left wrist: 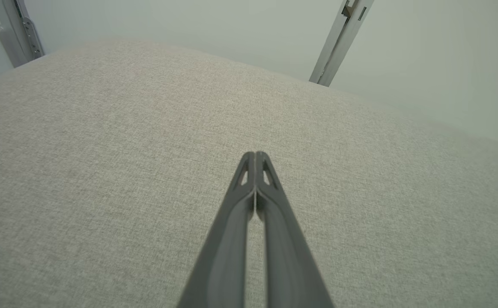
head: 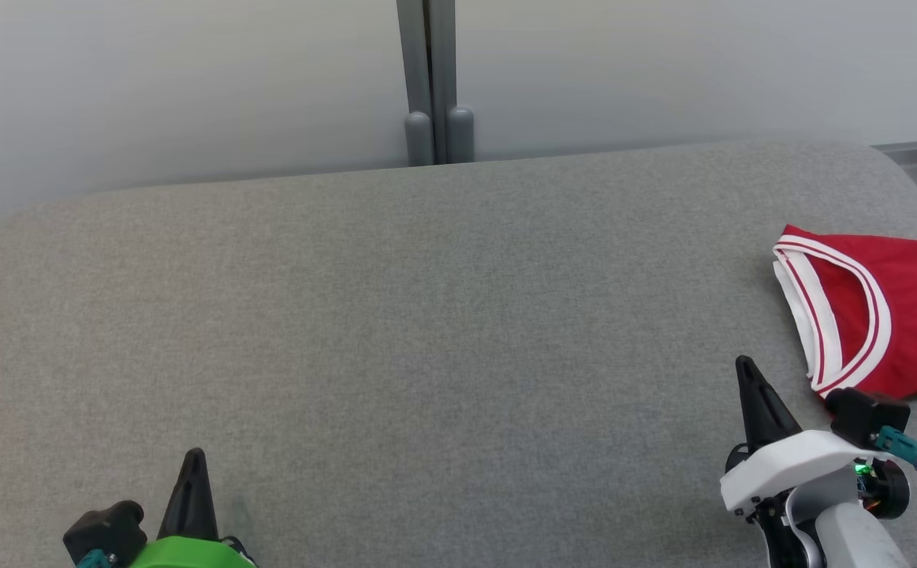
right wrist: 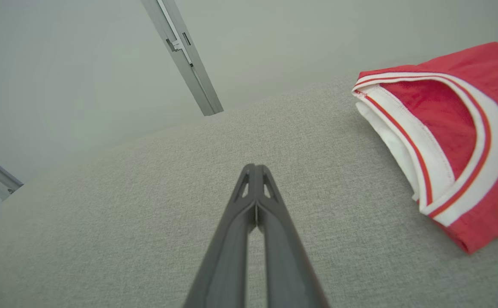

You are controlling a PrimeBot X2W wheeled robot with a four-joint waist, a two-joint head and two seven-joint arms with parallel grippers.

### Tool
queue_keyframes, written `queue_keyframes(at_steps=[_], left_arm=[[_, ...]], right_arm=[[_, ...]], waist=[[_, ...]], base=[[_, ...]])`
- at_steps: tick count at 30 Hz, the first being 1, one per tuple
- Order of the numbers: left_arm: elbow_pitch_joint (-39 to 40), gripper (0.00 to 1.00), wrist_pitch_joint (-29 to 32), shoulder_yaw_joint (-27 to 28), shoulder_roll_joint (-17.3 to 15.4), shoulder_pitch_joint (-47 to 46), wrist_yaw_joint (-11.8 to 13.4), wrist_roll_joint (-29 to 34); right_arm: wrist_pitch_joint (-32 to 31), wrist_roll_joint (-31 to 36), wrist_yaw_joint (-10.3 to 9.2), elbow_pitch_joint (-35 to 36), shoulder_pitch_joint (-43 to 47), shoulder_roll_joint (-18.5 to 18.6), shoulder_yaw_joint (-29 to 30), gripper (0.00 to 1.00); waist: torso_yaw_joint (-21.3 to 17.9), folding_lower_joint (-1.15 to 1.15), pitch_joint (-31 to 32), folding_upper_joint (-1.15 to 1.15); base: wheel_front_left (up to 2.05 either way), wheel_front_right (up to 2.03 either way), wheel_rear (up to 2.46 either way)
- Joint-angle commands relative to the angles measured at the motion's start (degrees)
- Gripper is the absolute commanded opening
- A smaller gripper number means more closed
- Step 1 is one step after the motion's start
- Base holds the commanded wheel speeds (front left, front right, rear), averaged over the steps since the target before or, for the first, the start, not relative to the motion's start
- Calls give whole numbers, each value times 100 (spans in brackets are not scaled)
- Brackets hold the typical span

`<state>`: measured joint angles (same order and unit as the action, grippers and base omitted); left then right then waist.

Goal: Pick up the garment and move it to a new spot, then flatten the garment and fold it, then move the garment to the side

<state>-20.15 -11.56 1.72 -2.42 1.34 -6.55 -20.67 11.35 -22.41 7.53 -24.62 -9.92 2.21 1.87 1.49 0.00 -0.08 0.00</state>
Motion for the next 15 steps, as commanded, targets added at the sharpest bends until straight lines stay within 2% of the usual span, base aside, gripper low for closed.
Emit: queue_keyframes(at_steps=[1, 15], left_arm=[[128, 0, 53, 37, -24, -174, -17, -258], [240, 0, 379, 115, -31, -290, -35, -1582]], right_arm=[[-55, -256, -1, 144, -40, 29, 33, 0], [-374, -1549, -2, 343, 48, 39, 104, 0]], waist=[[-2, 0, 0, 0], [-20, 0, -2, 0]], base=[[0, 0, 0], [0, 0, 0]])
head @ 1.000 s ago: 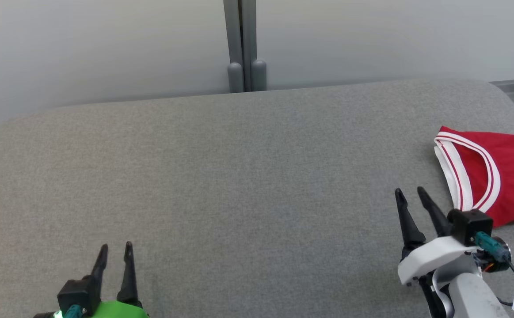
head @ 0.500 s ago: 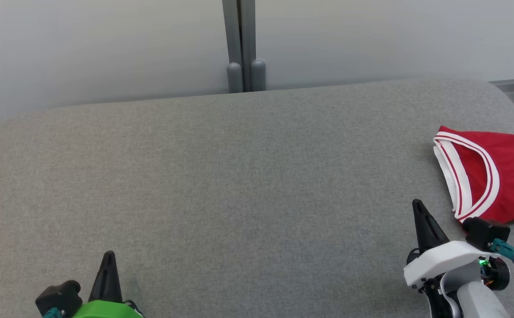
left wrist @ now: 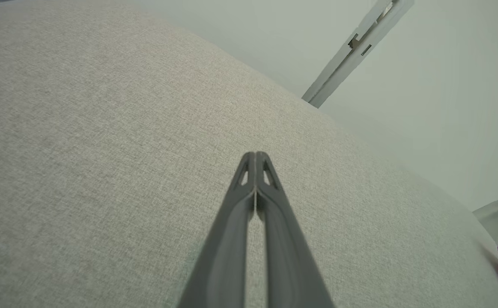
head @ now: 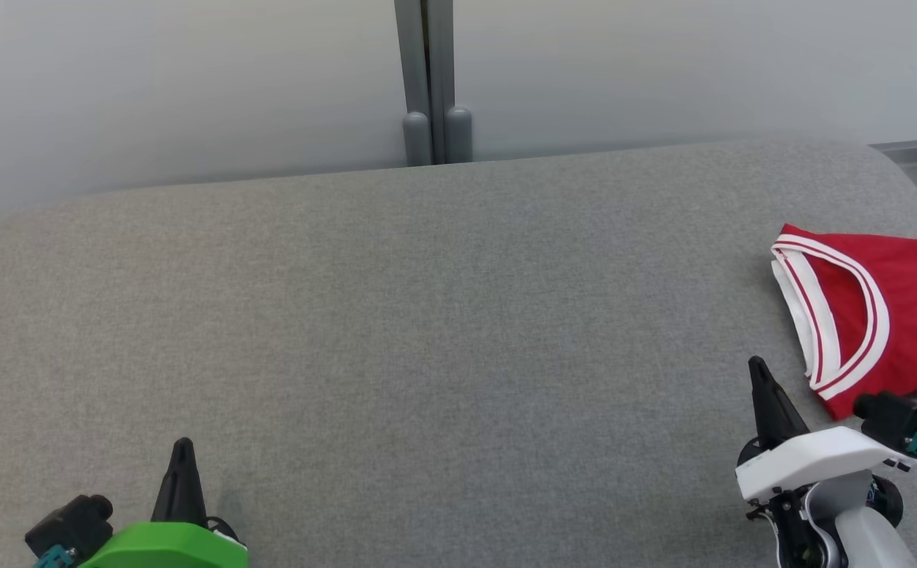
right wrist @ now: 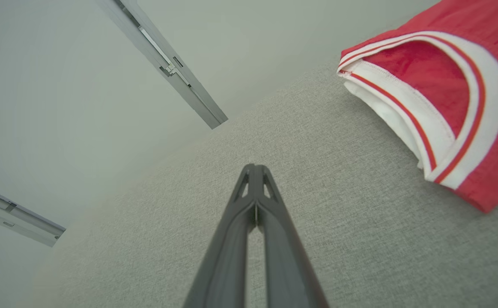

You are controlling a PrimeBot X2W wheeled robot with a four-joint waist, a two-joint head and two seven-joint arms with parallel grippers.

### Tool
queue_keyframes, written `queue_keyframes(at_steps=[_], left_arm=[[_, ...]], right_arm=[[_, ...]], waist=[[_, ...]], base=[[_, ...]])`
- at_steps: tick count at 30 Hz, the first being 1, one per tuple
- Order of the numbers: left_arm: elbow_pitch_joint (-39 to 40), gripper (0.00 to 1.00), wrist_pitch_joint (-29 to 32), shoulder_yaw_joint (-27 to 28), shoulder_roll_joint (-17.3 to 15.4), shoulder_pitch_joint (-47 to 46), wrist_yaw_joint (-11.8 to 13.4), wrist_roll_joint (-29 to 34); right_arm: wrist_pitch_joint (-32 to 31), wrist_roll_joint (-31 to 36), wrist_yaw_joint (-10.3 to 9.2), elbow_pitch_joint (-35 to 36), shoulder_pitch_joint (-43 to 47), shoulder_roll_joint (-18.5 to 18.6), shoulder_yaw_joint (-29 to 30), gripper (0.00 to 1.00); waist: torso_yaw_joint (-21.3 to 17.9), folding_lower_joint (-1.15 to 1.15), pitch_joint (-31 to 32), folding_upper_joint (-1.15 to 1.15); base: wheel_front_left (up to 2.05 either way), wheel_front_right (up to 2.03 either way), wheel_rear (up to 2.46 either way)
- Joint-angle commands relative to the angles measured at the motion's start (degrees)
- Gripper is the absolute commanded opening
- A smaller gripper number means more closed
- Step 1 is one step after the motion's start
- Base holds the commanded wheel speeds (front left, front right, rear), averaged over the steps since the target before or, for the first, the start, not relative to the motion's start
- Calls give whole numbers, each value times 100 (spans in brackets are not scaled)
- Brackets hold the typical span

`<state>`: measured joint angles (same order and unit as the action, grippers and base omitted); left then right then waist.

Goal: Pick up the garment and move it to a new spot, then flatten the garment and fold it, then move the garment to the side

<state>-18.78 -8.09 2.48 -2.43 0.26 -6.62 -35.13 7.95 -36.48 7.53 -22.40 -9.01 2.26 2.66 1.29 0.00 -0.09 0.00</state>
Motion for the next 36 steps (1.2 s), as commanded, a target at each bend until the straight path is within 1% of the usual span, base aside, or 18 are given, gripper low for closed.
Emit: queue_keyframes(at_steps=[1, 22, 36], left_arm=[[110, 0, 56, 45, -30, -191, -30, -233], [224, 0, 475, 157, -40, -343, -48, -1864], [291, 0, 707, 219, -46, -425, -58, -2764]], right_arm=[[-56, -236, -2, 134, -37, 36, 31, 0], [-472, -1825, -3, 353, 60, 49, 140, 0], [-703, -2702, -4, 473, 112, 56, 200, 0]], waist=[[-2, 0, 0, 0], [-29, 0, -2, 0], [-47, 0, -3, 0]], base=[[0, 0, 0], [0, 0, 0], [0, 0, 0]])
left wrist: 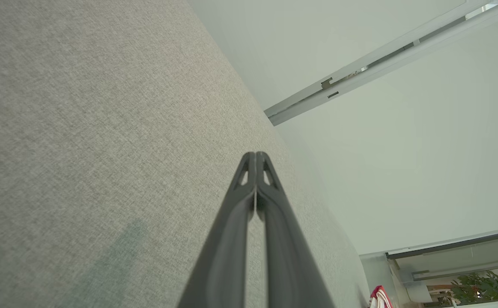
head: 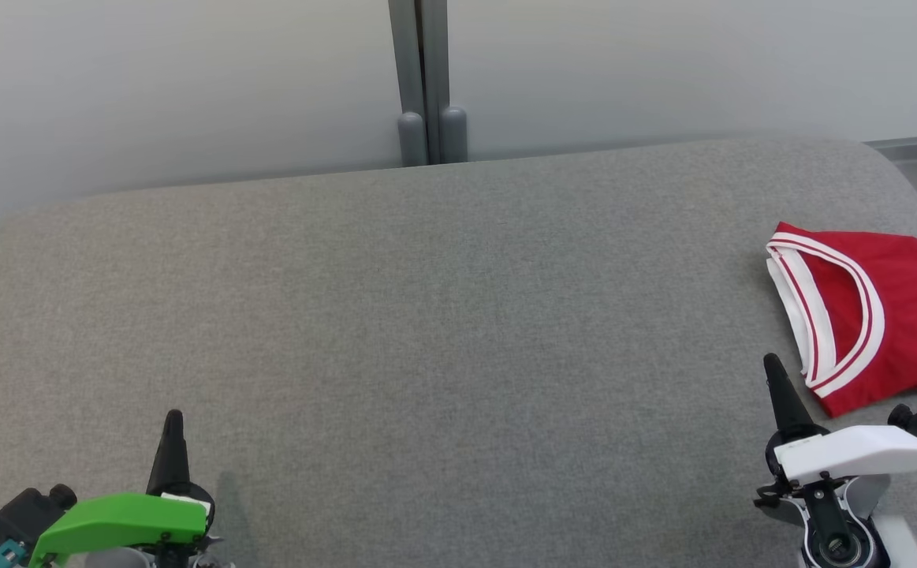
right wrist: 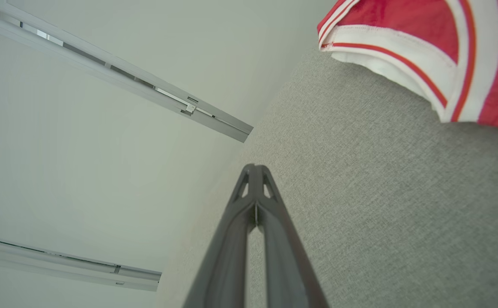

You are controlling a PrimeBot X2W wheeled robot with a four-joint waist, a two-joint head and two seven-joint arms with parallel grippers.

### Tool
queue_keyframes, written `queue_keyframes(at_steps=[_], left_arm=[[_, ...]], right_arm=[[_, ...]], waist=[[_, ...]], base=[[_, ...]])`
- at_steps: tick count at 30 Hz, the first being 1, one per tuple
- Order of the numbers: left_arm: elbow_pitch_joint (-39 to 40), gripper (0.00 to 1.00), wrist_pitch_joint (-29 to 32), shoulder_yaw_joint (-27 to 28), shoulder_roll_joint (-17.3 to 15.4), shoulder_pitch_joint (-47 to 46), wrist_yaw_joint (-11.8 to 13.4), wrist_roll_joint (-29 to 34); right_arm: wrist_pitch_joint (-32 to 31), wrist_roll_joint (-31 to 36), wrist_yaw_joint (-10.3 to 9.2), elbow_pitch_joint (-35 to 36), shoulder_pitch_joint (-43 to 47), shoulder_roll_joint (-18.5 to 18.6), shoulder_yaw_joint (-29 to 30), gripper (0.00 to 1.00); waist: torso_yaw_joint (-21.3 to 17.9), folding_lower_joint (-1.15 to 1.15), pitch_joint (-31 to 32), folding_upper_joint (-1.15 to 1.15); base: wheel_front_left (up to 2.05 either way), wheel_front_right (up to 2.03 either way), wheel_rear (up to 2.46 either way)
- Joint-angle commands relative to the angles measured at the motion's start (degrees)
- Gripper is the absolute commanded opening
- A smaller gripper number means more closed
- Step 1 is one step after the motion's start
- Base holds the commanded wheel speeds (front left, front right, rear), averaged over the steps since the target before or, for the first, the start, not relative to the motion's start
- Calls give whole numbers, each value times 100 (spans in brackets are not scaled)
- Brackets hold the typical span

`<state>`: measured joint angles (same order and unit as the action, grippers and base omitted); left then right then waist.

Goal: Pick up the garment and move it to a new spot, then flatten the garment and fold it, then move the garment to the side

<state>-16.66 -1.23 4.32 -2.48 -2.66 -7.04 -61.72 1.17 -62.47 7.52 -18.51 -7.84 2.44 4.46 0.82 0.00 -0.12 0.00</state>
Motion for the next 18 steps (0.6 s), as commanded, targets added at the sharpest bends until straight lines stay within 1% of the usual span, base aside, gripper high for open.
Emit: queue_keyframes(at_steps=[1, 18], left_arm=[[85, 0, 43, 40, -43, -141, -18, -186], [150, 0, 304, 104, -49, -235, -35, -1188]], right_arm=[[-45, -181, -2, 96, 0, 37, 26, 0], [-304, -1161, -3, 228, 70, 45, 94, 0]], waist=[[-2, 0, 0, 0], [-25, 0, -2, 0]], base=[[0, 0, 0], [0, 0, 0]])
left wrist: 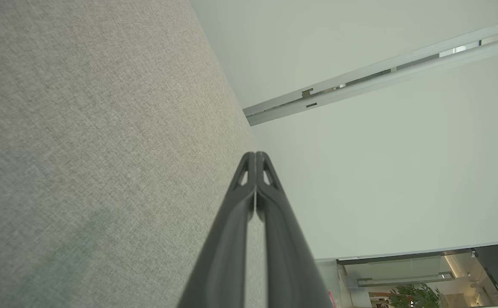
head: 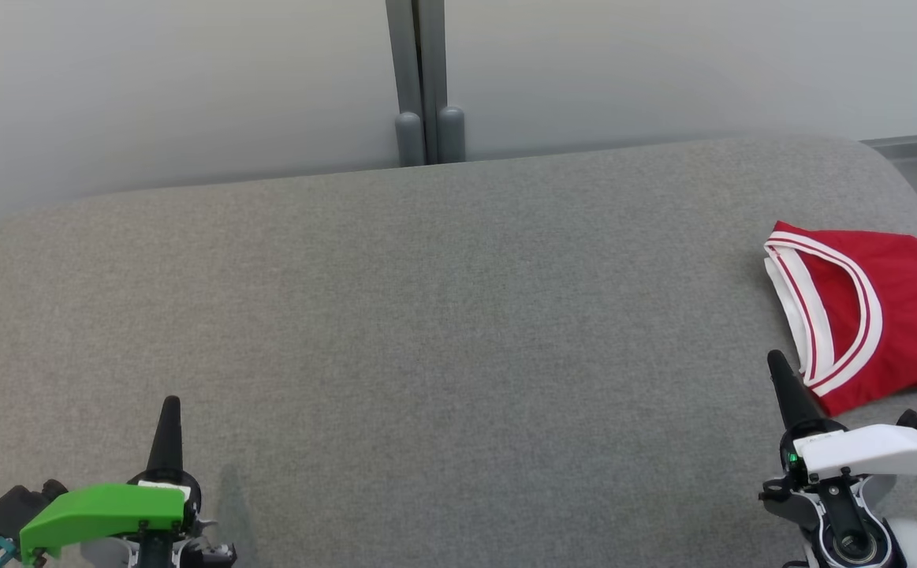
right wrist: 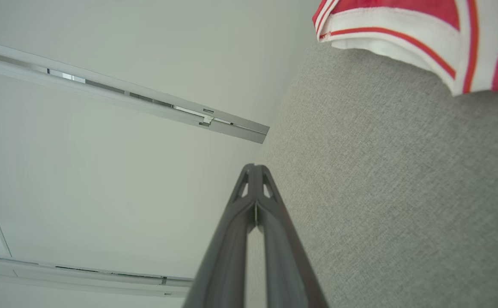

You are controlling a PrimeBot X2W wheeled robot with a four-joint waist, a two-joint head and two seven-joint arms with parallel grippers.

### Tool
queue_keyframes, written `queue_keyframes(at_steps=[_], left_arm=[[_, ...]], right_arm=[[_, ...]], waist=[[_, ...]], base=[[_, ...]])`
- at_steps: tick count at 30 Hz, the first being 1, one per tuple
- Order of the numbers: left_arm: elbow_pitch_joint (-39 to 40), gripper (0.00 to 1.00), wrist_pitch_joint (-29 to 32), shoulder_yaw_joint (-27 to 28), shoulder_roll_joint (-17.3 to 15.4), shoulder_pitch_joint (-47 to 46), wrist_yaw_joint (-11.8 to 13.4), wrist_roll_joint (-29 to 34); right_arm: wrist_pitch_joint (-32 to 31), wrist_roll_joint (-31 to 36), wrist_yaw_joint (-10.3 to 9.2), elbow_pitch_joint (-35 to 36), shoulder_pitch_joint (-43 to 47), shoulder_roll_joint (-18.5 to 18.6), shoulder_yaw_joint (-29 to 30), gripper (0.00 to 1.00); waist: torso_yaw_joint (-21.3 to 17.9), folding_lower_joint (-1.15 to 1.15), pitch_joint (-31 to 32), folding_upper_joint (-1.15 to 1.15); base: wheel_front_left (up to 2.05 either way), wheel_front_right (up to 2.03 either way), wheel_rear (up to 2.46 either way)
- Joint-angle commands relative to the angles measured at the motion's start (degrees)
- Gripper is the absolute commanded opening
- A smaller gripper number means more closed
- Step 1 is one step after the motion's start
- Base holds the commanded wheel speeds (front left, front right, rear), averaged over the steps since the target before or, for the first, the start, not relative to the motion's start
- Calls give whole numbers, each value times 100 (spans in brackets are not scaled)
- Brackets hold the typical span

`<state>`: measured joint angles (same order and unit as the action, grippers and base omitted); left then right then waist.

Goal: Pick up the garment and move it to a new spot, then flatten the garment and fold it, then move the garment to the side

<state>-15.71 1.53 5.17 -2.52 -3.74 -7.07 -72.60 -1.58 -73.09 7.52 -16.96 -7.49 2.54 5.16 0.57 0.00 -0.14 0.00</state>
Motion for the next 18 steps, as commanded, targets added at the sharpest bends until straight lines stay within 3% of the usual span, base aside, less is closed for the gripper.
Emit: queue_keyframes(at_steps=[1, 18], left_arm=[[57, 0, 38, 23, -45, -129, -33, -159], [111, 0, 253, 84, -50, -201, -47, -958]], right_arm=[[-47, -154, -3, 82, 39, 35, 27, 0], [-251, -938, -4, 183, 86, 41, 82, 0]], waist=[[-2, 0, 0, 0], [-24, 0, -1, 0]], base=[[0, 0, 0], [0, 0, 0]])
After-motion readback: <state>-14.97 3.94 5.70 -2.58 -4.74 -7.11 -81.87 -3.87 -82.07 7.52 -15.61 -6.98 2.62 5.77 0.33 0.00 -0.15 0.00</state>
